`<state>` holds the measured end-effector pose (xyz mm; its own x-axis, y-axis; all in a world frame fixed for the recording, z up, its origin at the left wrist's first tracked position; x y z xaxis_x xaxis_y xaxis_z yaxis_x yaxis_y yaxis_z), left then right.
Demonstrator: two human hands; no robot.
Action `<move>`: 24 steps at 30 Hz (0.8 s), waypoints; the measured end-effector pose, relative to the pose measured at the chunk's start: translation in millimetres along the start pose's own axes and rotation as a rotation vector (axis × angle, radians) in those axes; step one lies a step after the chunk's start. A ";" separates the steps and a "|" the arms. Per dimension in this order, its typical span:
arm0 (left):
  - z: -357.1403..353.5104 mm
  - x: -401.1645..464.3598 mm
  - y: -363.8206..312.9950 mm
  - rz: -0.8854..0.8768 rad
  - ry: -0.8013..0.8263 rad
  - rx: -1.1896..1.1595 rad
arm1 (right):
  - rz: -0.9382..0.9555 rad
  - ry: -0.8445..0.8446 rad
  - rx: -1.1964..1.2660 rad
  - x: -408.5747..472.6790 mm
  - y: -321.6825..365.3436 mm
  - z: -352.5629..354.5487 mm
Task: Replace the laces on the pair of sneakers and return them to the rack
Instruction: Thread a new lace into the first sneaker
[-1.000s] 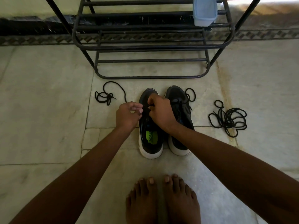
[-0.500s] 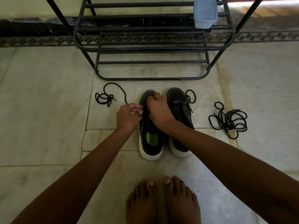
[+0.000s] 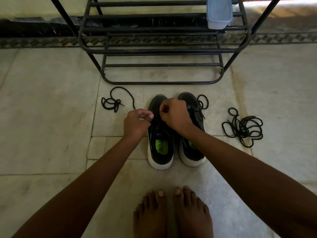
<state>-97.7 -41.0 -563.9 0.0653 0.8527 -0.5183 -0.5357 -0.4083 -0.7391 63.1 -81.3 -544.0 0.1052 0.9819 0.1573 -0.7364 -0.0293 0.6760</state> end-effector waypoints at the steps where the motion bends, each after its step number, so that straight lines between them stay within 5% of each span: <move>1: 0.5 -3.0 -3.5 -0.018 -0.017 0.051 | -0.019 -0.019 0.016 -0.1 -2.2 1.4; 13: -28.6 -16.7 -40.4 -0.157 -0.107 0.717 | -0.136 -0.046 0.195 1.5 -20.5 1.9; 24: -6.9 15.6 -25.1 -0.064 -0.089 0.390 | -0.129 -0.045 0.197 -0.2 -21.8 -2.0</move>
<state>-77.4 -19.7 -556.4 0.0449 0.9042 -0.4248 -0.8131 -0.2140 -0.5414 77.8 -80.4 -560.2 0.2224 0.9708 0.0895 -0.5710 0.0553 0.8191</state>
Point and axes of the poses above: each hand's wrist, its own x-axis towards the middle knuckle, its own z-axis out of the back of the hand, y = z × x, the point moved 4 cm from there along x, towards the middle knuckle, and after that the axes turned 14 degrees about z, right-handed, at the moved point
